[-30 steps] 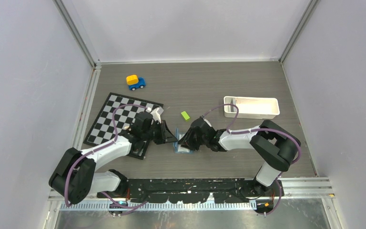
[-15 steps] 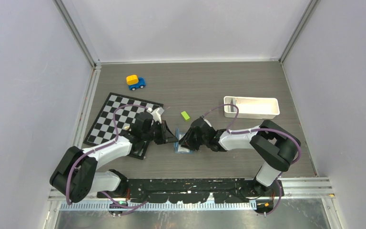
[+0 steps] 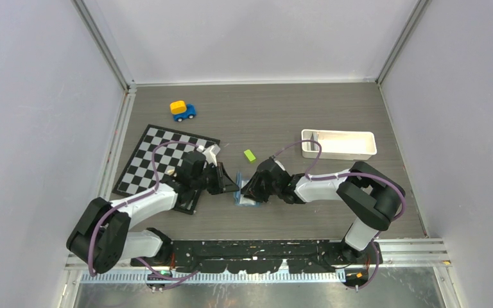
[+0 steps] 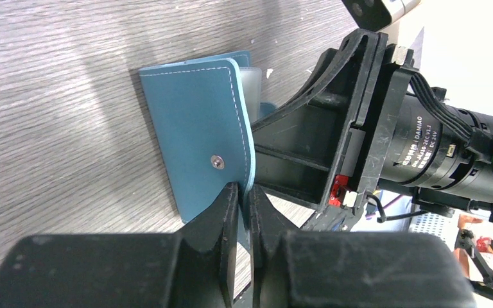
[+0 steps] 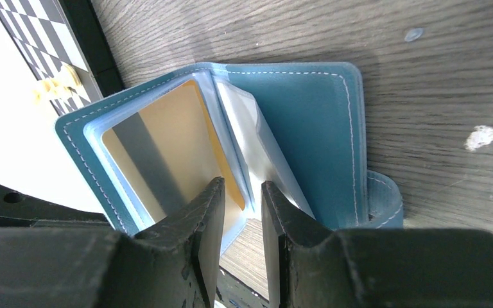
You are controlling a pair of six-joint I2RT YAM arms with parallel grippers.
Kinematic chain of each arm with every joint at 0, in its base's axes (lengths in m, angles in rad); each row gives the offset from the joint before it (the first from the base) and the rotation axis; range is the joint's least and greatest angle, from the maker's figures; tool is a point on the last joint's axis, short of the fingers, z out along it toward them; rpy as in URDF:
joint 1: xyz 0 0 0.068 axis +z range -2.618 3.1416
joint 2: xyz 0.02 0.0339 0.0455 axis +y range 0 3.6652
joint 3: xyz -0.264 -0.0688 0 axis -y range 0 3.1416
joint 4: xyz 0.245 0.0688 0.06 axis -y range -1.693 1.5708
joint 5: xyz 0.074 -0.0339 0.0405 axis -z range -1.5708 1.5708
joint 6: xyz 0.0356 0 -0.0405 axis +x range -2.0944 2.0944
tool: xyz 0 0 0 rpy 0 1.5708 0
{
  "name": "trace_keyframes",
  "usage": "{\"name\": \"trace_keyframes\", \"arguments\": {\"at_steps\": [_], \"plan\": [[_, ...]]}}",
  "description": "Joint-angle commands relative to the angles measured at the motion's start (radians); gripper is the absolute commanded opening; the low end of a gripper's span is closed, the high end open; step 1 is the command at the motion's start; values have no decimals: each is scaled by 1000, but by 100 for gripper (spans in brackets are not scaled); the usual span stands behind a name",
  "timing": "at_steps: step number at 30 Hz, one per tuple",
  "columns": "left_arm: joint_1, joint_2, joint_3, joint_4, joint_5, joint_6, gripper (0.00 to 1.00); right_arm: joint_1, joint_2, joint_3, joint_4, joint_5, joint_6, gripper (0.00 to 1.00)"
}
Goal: Put the credit cards into the card holder
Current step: Insert the credit card into the card holder.
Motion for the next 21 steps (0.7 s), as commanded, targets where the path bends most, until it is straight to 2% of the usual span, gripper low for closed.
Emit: {"name": "trace_keyframes", "arguments": {"at_steps": [1, 7, 21], "plan": [[3, -34, 28, -127, -104, 59, 10, 10, 7, -4, -68, 32, 1, 34], [4, -65, 78, -290, -183, 100, 10, 10, 8, -2, -74, 36, 0, 34], [4, 42, 75, -206, -118, 74, 11, 11, 8, -6, -74, 36, 0, 34]]}}
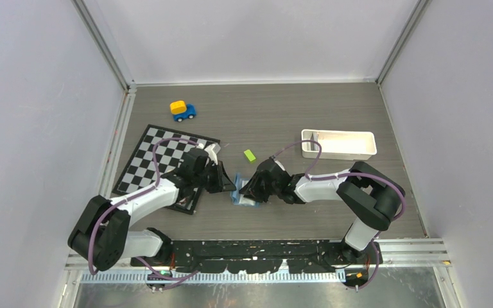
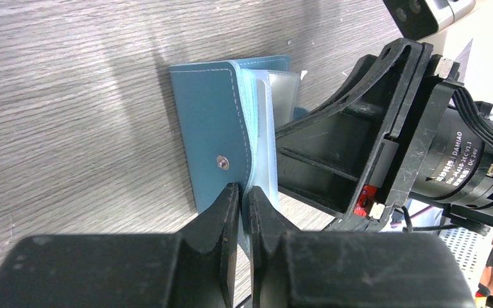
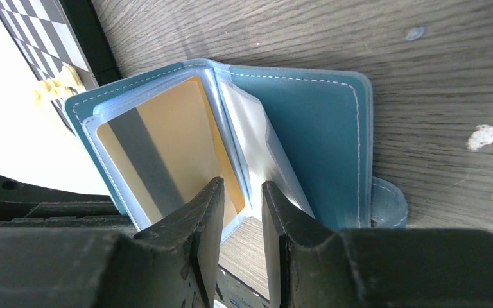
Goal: Put the credit cards into the card holder
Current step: Insert the credit card into the card holder.
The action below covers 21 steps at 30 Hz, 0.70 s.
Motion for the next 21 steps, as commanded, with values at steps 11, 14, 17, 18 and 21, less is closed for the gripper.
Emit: {"name": "trace_keyframes", "arguments": {"at_steps": [11, 14, 17, 18, 21], "plan": [[3, 56, 22, -115, -108, 15, 10, 11, -29, -17, -91, 75, -11, 35], [3, 42, 38, -175, -153, 32, 9, 11, -61, -16, -124, 111, -30, 36], [4, 22, 51, -226, -192, 44, 8, 10, -111, -9, -181, 160, -63, 37], [4, 17, 54, -238, -206, 47, 8, 11, -125, -5, -211, 175, -72, 38], [3, 7, 56, -255, -230, 53, 8, 10, -165, -1, -262, 215, -98, 40]]}}
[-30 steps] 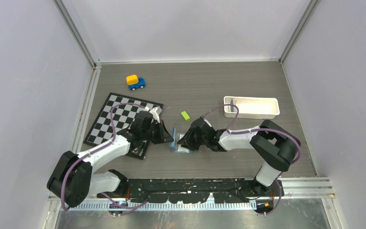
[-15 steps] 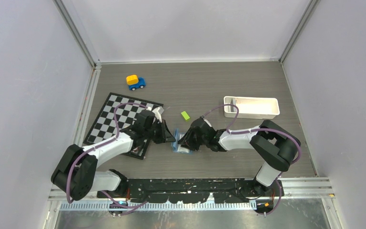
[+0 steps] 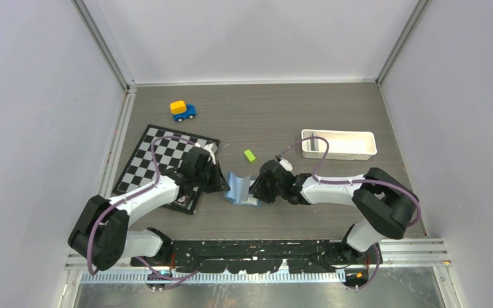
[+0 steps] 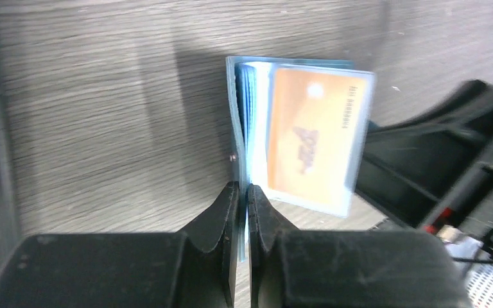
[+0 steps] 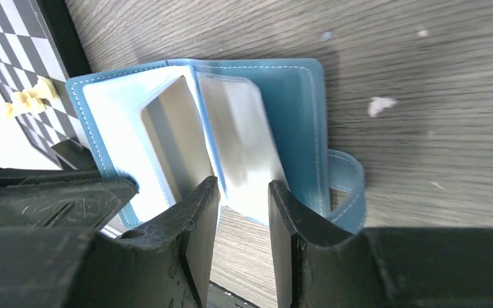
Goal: Put the credit cards into the card holder
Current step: Insert the credit card into the card holder, then pick up the credit card from the storage box.
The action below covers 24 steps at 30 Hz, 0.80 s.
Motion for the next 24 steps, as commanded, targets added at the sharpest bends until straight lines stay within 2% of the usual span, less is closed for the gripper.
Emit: {"name": "trace_keyframes", "arguments": {"at_steps": [1, 7, 12, 15, 19, 24], "plan": [[4, 1, 4, -123, -128, 45, 8, 5, -84, 4, -129, 125, -61, 41], [4, 18, -2, -106, -122, 36, 8, 4, -190, 27, -260, 248, -140, 46], [5, 25, -14, -67, -106, 24, 8, -36, -297, 82, -416, 312, -298, 60], [4, 36, -13, -55, -98, 23, 7, -136, -322, 142, -519, 268, -438, 67], [4, 48, -21, -20, -73, 24, 6, -331, -344, 229, -633, 227, -644, 72], [6, 65, -10, 4, -52, 19, 6, -536, -275, 384, -733, 179, -847, 74]]}}
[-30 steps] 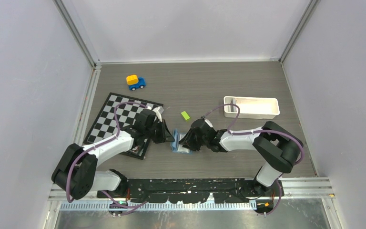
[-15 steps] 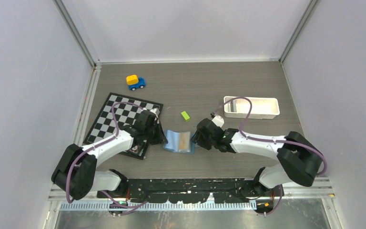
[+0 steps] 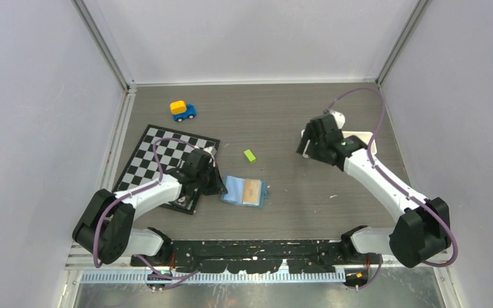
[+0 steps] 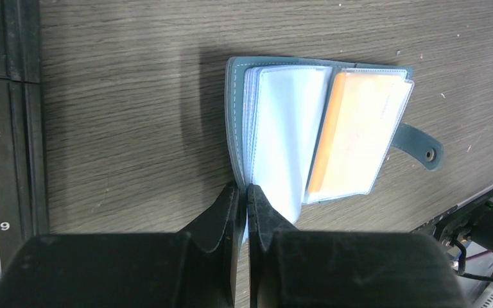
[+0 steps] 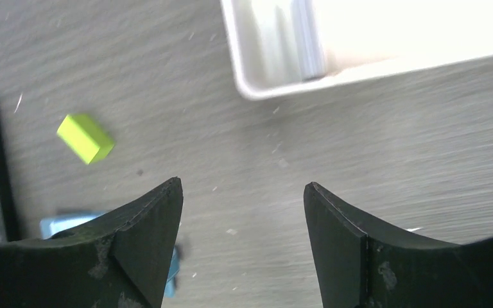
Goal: Put the credit cards into the card holder
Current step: Pick up the credit card from the storage box.
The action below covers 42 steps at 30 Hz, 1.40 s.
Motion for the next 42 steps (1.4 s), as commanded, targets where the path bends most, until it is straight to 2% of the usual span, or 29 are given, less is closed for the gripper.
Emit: {"name": "trace_keyframes", "arguments": {"at_steps": [1, 5, 10, 19, 23, 29, 42], "plan": [[4, 22, 5, 37, 17, 10, 6, -142, 55, 159, -140, -21, -259, 74], [4, 45, 22, 38, 23, 11, 6, -215, 198, 270, -180, 2, -341, 73], [5, 63, 32, 40, 31, 12, 5, -237, 348, 369, -196, 18, -414, 73], [8, 65, 36, 36, 28, 19, 5, -248, 528, 454, -194, 2, -467, 72], [10, 67, 35, 38, 29, 19, 5, -248, 578, 477, -185, 45, -473, 70], [14, 64, 36, 31, 28, 21, 5, -248, 581, 482, -186, 138, -470, 65], [18, 67, 37, 32, 34, 22, 5, -248, 518, 485, -201, 162, -465, 62]]}}
